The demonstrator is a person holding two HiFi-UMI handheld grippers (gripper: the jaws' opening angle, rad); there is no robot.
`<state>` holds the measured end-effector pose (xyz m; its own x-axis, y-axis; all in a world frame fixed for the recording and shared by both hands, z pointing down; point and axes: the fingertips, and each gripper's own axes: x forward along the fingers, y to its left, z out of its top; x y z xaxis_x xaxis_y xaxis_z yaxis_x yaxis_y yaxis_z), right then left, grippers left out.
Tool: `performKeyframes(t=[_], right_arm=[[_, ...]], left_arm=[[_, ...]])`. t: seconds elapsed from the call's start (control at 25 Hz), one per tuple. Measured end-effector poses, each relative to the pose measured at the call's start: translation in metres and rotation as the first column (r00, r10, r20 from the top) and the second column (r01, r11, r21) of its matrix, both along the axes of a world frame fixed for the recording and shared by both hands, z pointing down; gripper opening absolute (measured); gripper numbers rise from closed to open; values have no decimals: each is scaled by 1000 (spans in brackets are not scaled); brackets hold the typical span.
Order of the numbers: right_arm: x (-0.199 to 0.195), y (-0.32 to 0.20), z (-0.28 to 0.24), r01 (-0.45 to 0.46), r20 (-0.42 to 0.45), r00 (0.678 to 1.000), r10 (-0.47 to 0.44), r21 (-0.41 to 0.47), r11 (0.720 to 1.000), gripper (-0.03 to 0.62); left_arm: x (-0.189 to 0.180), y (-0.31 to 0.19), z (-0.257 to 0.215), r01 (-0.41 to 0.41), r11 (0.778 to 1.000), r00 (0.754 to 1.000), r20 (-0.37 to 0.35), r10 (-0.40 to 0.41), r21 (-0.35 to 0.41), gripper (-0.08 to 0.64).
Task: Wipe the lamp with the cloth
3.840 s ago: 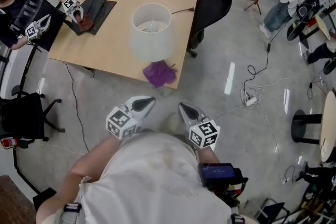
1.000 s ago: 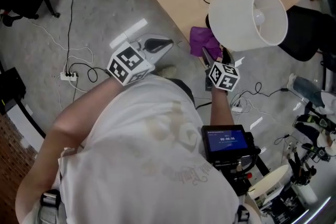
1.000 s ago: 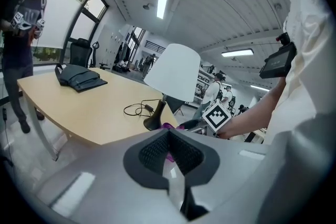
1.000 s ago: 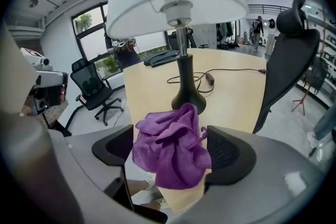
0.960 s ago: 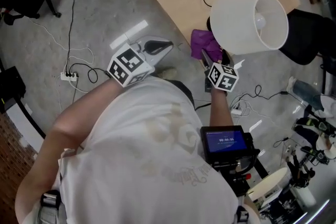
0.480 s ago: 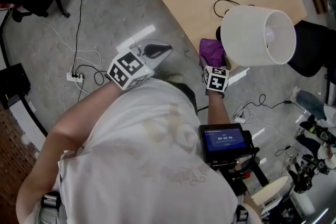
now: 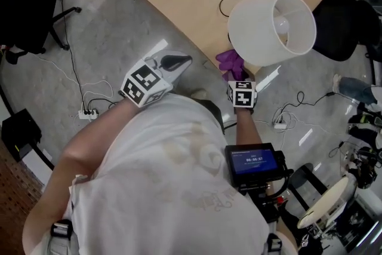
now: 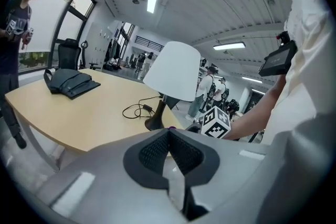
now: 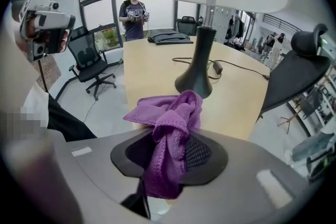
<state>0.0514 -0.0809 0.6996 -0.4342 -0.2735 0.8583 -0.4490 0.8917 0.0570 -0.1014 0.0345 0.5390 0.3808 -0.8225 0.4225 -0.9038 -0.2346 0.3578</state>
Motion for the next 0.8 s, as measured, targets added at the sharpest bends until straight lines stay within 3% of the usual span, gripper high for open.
performKeyframes(t=[0.16, 0.28, 0.52, 0.64, 0.72, 0.8], right_arm=[[20, 10, -15, -130, 81, 988, 134, -51, 990, 137], [48, 16, -27, -256, 171, 947, 273, -113, 960, 137], [100, 11, -67, -465, 355, 794, 494, -169, 869, 138], [121, -5, -110, -541, 478, 689, 545, -161, 826, 140], [127, -20, -143, -561, 555, 638, 534, -140, 816, 140], [123, -35, -179, -550, 621, 617, 483, -99, 829, 140]], left_arm=[[-4, -9, -5, -25, 1000, 999, -25, 25, 12, 2], [1, -24, -13, -74, 997, 997, -28, 75, 38, 2], [14, -61, -42, -189, 973, 982, 28, 187, 134, 2], [25, -72, -58, -220, 959, 976, 37, 217, 178, 1], [29, -77, -68, -223, 953, 975, 31, 221, 207, 0], [29, -82, -77, -214, 947, 977, 28, 213, 238, 0]])
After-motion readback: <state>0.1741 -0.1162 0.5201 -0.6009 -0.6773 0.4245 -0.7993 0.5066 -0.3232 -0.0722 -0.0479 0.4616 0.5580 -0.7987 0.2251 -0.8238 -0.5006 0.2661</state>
